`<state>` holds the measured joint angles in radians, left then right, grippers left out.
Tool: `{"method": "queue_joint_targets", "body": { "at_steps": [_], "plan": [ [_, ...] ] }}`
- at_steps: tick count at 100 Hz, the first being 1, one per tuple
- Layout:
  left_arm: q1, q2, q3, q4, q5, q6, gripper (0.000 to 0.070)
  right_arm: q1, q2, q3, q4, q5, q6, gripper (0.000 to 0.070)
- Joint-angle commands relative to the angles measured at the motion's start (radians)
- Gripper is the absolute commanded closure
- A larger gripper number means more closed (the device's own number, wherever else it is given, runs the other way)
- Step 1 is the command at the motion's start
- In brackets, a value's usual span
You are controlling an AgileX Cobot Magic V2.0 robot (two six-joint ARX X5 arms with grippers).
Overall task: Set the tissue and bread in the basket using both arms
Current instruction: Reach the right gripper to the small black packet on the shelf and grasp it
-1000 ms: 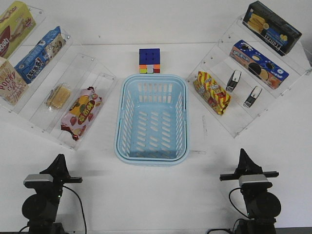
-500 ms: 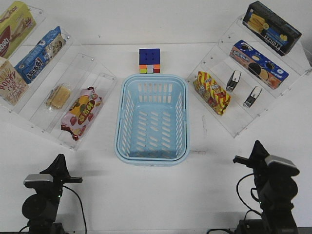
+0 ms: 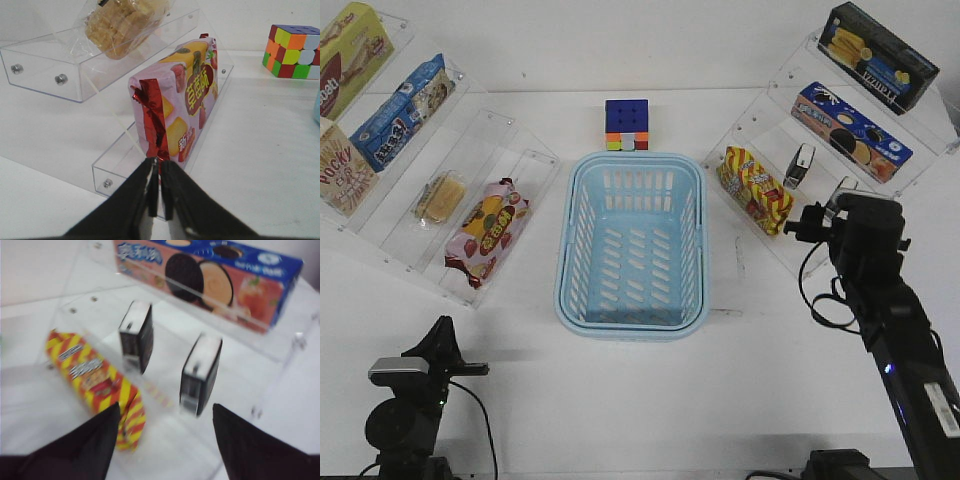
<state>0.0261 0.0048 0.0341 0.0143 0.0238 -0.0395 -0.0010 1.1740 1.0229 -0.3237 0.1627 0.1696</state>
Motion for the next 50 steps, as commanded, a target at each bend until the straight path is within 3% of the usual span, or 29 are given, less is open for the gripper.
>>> {"method": "queue_joint_targets", "body": {
  "at_steps": [1, 36, 42, 50],
  "plan": [
    [0.0, -0.002, -0.02, 0.014, -0.005, 0.009, 0.0699, -0.004, 0.079, 0.05, 0.008, 0.028, -0.034, 0.027],
    [0.0, -0.002, -0.02, 0.014, -0.005, 0.009, 0.0699, -0.062, 0.319, 0.146, 0.068, 0.043, -0.032, 0.0285],
    [0.0, -0.002, -0.02, 0.014, -0.005, 0.009, 0.0699, -0.067, 0.328, 0.146, 0.085, 0.034, -0.032, 0.0398],
    [0.0, -0.002, -0.02, 0.014, -0.005, 0.009, 0.0699, -0.072, 0.331, 0.146, 0.1, 0.034, -0.034, 0.0678]
  ]
}}
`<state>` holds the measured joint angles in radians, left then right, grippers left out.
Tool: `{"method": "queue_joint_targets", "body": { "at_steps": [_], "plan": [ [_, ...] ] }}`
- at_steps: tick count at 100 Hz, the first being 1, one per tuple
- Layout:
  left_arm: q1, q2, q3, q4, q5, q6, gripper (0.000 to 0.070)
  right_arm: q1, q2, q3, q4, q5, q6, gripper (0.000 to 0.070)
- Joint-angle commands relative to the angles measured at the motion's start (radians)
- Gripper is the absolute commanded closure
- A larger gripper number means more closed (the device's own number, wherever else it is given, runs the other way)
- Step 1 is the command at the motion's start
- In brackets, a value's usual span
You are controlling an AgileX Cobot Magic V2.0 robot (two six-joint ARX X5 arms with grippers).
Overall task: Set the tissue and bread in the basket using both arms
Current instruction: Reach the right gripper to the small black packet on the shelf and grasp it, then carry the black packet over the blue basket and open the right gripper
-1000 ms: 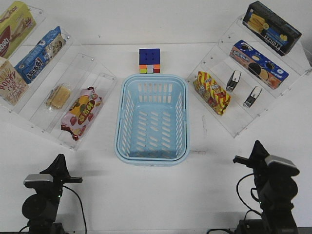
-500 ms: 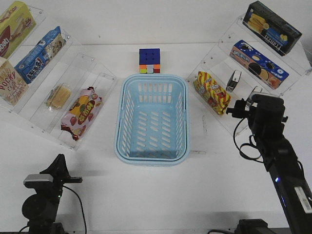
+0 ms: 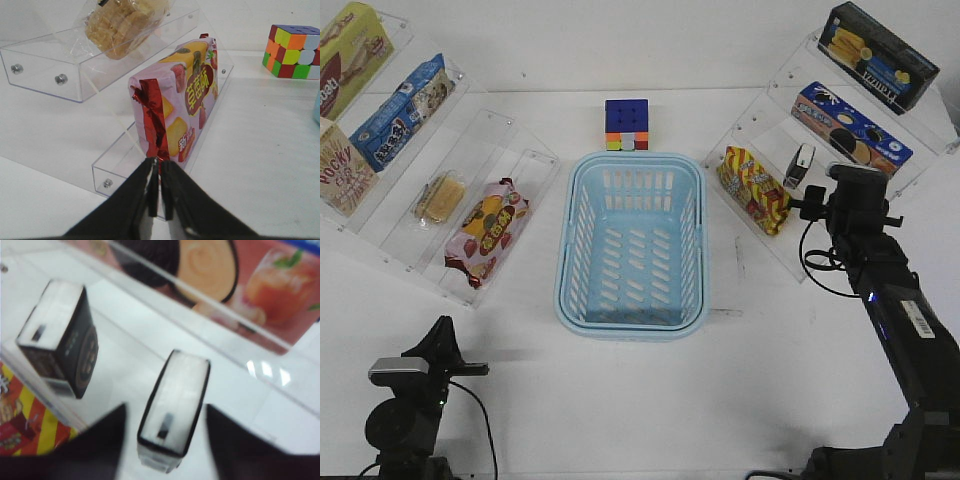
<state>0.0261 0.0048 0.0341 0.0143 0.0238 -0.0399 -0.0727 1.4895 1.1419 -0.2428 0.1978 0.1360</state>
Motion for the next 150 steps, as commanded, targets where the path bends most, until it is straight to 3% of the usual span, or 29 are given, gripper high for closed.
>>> {"method": "queue_joint_targets", "body": {
  "at_steps": [1, 25, 38, 46, 58, 65, 98, 104, 116, 119, 128, 134, 139, 148, 150],
  "plan": [
    [0.0, -0.002, -0.02, 0.014, -0.005, 0.009, 0.0699, -0.001, 0.015, 0.027, 0.021, -0.002, -0.001, 0.07],
    [0.0, -0.002, -0.02, 0.014, -0.005, 0.009, 0.0699, 0.002, -0.054, 0.082, -0.092, -0.003, -0.009, 0.07],
    [0.0, -0.002, -0.02, 0.014, -0.005, 0.009, 0.0699, 0.03, -0.162, 0.131, -0.185, -0.054, -0.006, 0.07],
    [0.0, -0.002, -0.02, 0.014, -0.005, 0.009, 0.0699, 0.065, -0.235, 0.15, -0.206, -0.135, 0.011, 0.07],
    [0.0, -0.002, -0.02, 0.014, -0.005, 0.009, 0.0699, 0.146, -0.307, 0.15, -0.151, -0.357, 0.053, 0.07],
    [0.0, -0.002, -0.02, 0.014, -0.005, 0.009, 0.0699, 0.217, -0.31, 0.15, -0.106, -0.445, 0.069, 0.07],
    [0.0, -0.002, -0.02, 0.014, -0.005, 0.009, 0.0699, 0.531, -0.101, 0.15, -0.082, -0.454, 0.003, 0.0694],
    [0.0, -0.002, -0.02, 0.015, -0.005, 0.008, 0.0699, 0.56, -0.055, 0.15, -0.082, -0.454, -0.013, 0.0618],
    [0.0, -0.002, -0.02, 0.026, -0.004, -0.04, 0.0699, 0.579, 0.005, 0.15, -0.082, -0.454, -0.021, 0.0287],
    [0.0, -0.002, -0.02, 0.026, -0.004, -0.061, 0.0699, 0.578, 0.005, 0.15, -0.087, -0.454, -0.021, 0.0274],
    [0.0, -0.002, -0.02, 0.034, -0.005, -0.127, 0.0699, 0.578, -0.003, 0.151, -0.069, -0.46, -0.021, 0.0279],
    [0.0, -0.002, -0.02, 0.051, -0.005, -0.174, 0.0699, 0.565, -0.042, 0.153, -0.068, -0.455, -0.023, 0.0321],
    [0.0, -0.002, -0.02, 0.071, -0.003, -0.222, 0.0699, 0.541, -0.08, 0.158, -0.066, -0.455, -0.029, 0.0421],
    [0.0, -0.002, -0.013, 0.096, 0.003, -0.343, 0.0699, 0.486, -0.172, 0.161, -0.056, -0.422, -0.036, 0.07],
    [0.0, -0.002, -0.011, 0.1, 0.003, -0.363, 0.0699, 0.478, -0.185, 0.161, -0.055, -0.412, -0.036, 0.07]
  ]
}}
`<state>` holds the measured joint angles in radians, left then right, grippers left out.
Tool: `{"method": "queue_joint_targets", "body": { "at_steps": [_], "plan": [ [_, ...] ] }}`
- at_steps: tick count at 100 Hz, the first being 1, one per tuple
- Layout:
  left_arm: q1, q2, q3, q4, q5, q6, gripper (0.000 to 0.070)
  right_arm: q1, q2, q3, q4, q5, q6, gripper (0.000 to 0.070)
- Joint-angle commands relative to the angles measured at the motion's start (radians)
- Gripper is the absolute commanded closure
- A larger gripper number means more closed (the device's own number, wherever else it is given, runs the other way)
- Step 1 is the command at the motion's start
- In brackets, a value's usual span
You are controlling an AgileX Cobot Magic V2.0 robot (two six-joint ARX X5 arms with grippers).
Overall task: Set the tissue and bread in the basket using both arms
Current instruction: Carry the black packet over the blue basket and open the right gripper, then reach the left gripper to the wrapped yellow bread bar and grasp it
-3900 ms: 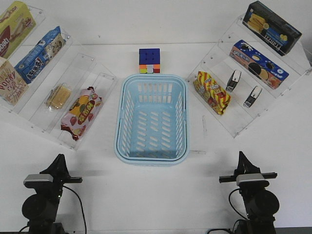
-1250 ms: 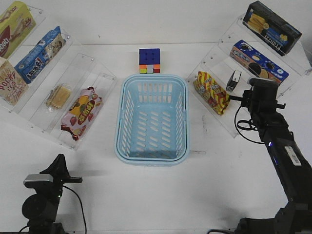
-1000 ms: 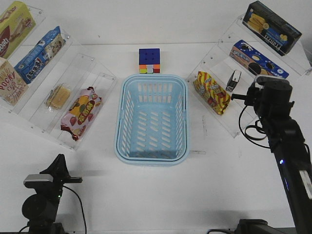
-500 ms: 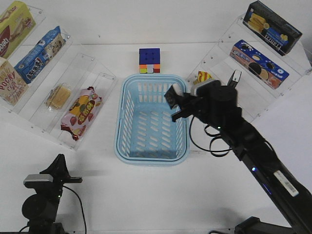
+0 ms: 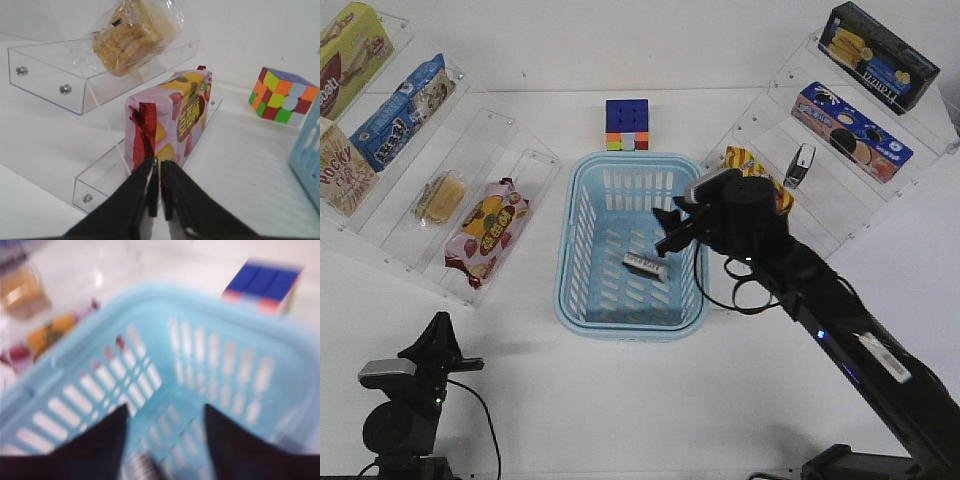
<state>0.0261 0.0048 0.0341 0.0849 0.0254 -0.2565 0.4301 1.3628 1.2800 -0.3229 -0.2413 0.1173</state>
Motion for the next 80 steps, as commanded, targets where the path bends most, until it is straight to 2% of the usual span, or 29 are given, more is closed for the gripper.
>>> {"method": "queue_joint_targets", "body": {
  "at_steps": [1, 9, 17, 31, 45, 60, 63, 67, 70, 71, 72, 73, 74, 75, 80],
  "plan": [
    [0.0, -0.002, -0.01, 0.031, 0.001, -0.159, 0.0699, -0.031, -0.068, 0.023, 0.025, 0.034, -0.017, 0.07],
    [0.0, -0.002, 0.014, 0.036, 0.001, -0.245, 0.0699, -0.082, -0.145, 0.023, 0.0, 0.089, -0.017, 0.07],
    [0.0, 0.003, 0.069, -0.002, 0.006, -0.291, 0.0699, -0.135, -0.221, -0.008, -0.007, 0.126, -0.032, 0.07],
    [0.0, 0.075, 0.23, -0.135, 0.006, -0.269, 0.0699, -0.201, -0.383, -0.199, 0.094, 0.136, -0.035, 0.07],
    [0.0, 0.257, 0.422, -0.248, 0.005, -0.104, 0.0699, -0.219, -0.533, -0.462, 0.279, 0.138, -0.03, 0.07],
    [0.0, 0.533, 0.634, -0.357, 0.006, 0.198, 0.0685, -0.221, -0.583, -0.575, 0.298, 0.137, -0.006, 0.07],
    [0.0, 0.578, 0.667, -0.372, 0.006, 0.239, 0.0647, -0.221, -0.583, -0.575, 0.288, 0.137, -0.006, 0.07],
    [0.0, 0.648, 0.719, -0.391, 0.006, 0.295, 0.0525, -0.221, -0.583, -0.575, 0.285, 0.137, -0.006, 0.07],
    [0.0, 0.697, 0.758, -0.405, 0.006, 0.327, 0.0407, -0.221, -0.583, -0.575, 0.286, 0.137, -0.006, 0.07],
    [0.0, 0.722, 0.776, -0.409, 0.006, 0.34, 0.0347, -0.221, -0.583, -0.575, 0.287, 0.137, -0.005, 0.07],
    [0.0, 0.73, 0.782, -0.41, 0.006, 0.344, 0.0328, -0.221, -0.583, -0.575, 0.288, 0.137, -0.006, 0.07],
    [0.0, 0.757, 0.802, -0.415, 0.006, 0.357, 0.0265, -0.221, -0.583, -0.575, 0.292, 0.137, -0.005, 0.07],
    [0.0, 0.762, 0.806, -0.416, 0.005, 0.36, 0.0252, -0.221, -0.583, -0.575, 0.293, 0.137, -0.005, 0.07],
    [0.0, 0.786, 0.824, -0.422, 0.005, 0.373, 0.02, -0.221, -0.583, -0.575, 0.295, 0.137, -0.005, 0.07],
    [0.0, 0.853, 0.878, -0.437, 0.004, 0.408, 0.0102, -0.221, -0.583, -0.575, 0.303, 0.137, -0.005, 0.07]
  ]
}}
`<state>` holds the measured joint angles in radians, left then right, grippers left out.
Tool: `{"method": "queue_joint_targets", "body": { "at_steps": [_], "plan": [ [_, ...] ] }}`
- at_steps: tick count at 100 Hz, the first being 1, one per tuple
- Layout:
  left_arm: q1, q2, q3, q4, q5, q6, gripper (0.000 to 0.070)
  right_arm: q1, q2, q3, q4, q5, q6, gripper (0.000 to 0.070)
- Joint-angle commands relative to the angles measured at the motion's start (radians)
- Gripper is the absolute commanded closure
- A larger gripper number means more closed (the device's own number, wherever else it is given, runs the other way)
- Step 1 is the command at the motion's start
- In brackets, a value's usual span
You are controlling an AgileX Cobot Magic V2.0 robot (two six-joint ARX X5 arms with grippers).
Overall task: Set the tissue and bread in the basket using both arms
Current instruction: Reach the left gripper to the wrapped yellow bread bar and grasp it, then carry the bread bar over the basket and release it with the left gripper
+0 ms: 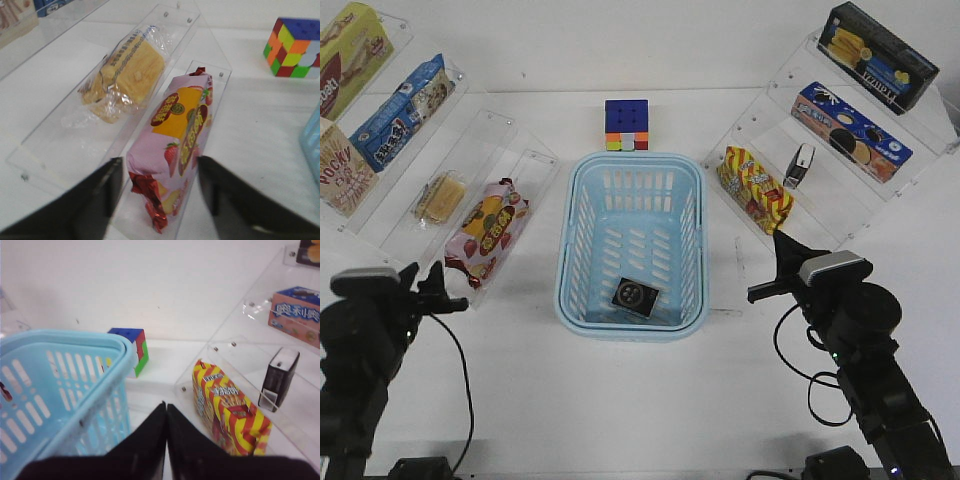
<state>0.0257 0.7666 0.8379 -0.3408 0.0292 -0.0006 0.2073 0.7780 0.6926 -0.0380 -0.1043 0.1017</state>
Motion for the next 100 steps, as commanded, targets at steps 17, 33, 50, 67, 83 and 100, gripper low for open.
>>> {"method": "queue_joint_targets", "body": {
  "at_steps": [17, 33, 50, 67, 83, 100],
  "plan": [
    [0.0, 0.321, 0.269, -0.073, -0.006, 0.28, 0.0089, 0.002, 0.002, 0.013, 0.032, 0.0, 0.01, 0.07],
    [-0.006, 0.485, 0.402, -0.111, -0.097, 0.399, 0.0089, 0.002, 0.002, 0.013, 0.034, 0.0, 0.011, 0.07],
    [-0.009, 0.6, 0.475, -0.107, -0.13, 0.463, 0.0089, 0.002, 0.002, 0.013, 0.035, 0.0, 0.011, 0.07],
    [-0.009, 0.671, 0.478, -0.071, -0.131, 0.464, 0.0091, 0.002, 0.002, 0.013, 0.038, -0.001, 0.016, 0.07],
    [-0.011, 0.714, 0.478, -0.052, -0.139, 0.463, 0.0201, 0.002, 0.002, 0.013, 0.038, 0.0, 0.015, 0.07],
    [-0.011, 0.717, 0.478, -0.052, -0.14, 0.463, 0.0613, 0.002, 0.002, 0.013, 0.039, 0.0, 0.016, 0.07]
  ]
}}
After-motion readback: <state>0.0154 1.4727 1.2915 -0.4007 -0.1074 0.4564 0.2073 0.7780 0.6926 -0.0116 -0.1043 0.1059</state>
